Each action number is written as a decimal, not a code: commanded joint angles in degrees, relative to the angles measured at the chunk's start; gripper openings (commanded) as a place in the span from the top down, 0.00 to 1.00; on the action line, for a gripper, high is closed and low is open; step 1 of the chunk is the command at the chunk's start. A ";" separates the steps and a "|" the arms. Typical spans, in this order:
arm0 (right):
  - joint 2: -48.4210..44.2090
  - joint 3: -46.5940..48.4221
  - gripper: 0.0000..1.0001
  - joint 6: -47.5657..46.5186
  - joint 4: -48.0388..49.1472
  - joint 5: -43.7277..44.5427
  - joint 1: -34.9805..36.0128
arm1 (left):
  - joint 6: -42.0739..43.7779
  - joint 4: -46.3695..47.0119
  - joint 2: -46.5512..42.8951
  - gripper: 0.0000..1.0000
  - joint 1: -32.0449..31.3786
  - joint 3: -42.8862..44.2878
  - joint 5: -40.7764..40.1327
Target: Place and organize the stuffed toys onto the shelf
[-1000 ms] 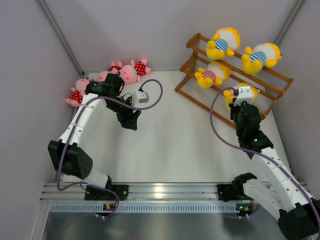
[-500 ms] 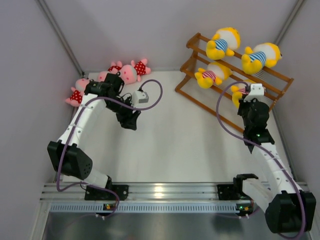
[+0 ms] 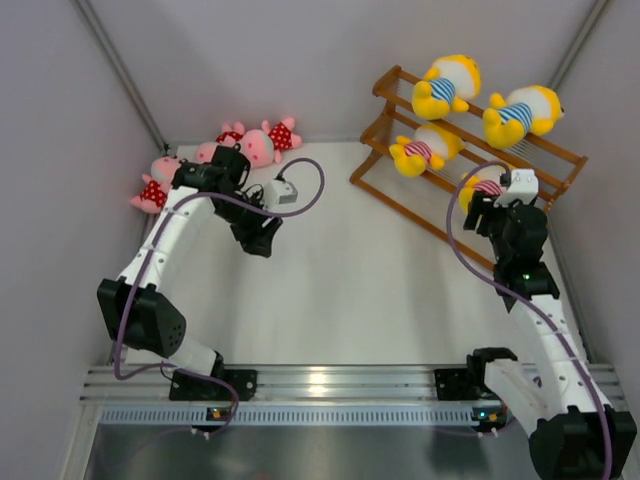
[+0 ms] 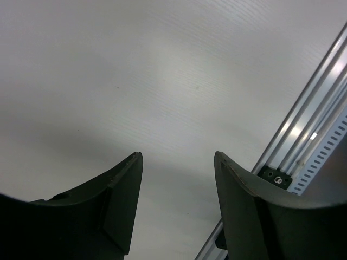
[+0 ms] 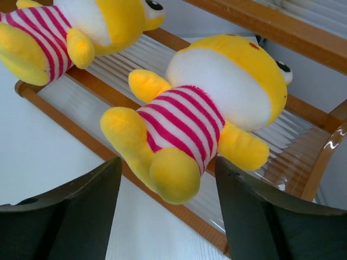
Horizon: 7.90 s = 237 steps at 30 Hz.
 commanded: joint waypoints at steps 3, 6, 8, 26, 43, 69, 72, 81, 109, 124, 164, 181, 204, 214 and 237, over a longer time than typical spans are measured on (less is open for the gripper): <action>-2.85 7.57 0.23 1.83 -7.43 -0.57 -0.81 | -10.50 11.26 3.33 0.39 0.15 0.44 -14.56; -2.59 10.91 0.20 1.39 -11.65 -1.18 -0.81 | -16.05 20.74 6.66 0.39 0.50 0.88 -29.68; -2.59 13.11 0.18 1.57 -14.03 -2.58 -0.73 | -17.11 29.41 9.04 0.37 1.47 1.40 -38.14; -5.93 15.13 0.14 -0.79 -14.47 -5.23 -0.29 | -33.29 50.55 51.31 0.16 9.29 43.06 -26.38; -5.14 15.31 0.15 -2.39 -16.14 -6.10 -0.11 | -32.41 67.44 62.22 1.00 9.64 48.17 -33.40; 5.84 32.71 0.15 -9.50 -26.44 -36.43 26.02 | 6.52 12.28 -3.60 1.00 9.56 -7.30 16.16; 11.37 31.66 0.15 -9.95 -21.80 -41.33 32.30 | 4.95 9.44 -5.89 1.00 8.86 -7.13 15.99; 24.83 31.04 0.15 -8.10 -9.65 -44.86 39.08 | 5.03 3.54 -8.88 1.00 7.71 -7.91 15.29; 33.10 15.59 1.00 13.42 12.31 -5.44 47.35 | -8.59 3.63 1.66 0.60 11.38 3.84 3.15; 35.02 -7.98 1.00 15.73 52.73 24.22 42.96 | -8.51 3.54 4.92 0.59 18.43 3.69 1.75; 52.78 14.08 0.72 15.45 29.39 22.55 27.84 | -5.87 3.54 3.77 0.59 18.43 3.95 0.79; 43.57 13.38 0.25 16.60 15.42 19.91 29.51 | -5.43 3.54 3.60 0.59 18.43 3.86 1.49; 53.90 36.20 0.86 -12.21 -24.83 10.33 38.30 | -4.90 3.63 2.72 0.59 18.35 3.42 0.35; 65.70 45.72 1.00 -20.75 -26.00 26.92 37.42 | -5.16 3.54 2.89 0.59 18.43 3.60 -0.18; 69.40 51.88 1.00 -22.16 -16.76 23.61 29.68 | -6.65 5.91 8.51 0.59 18.52 5.62 -3.95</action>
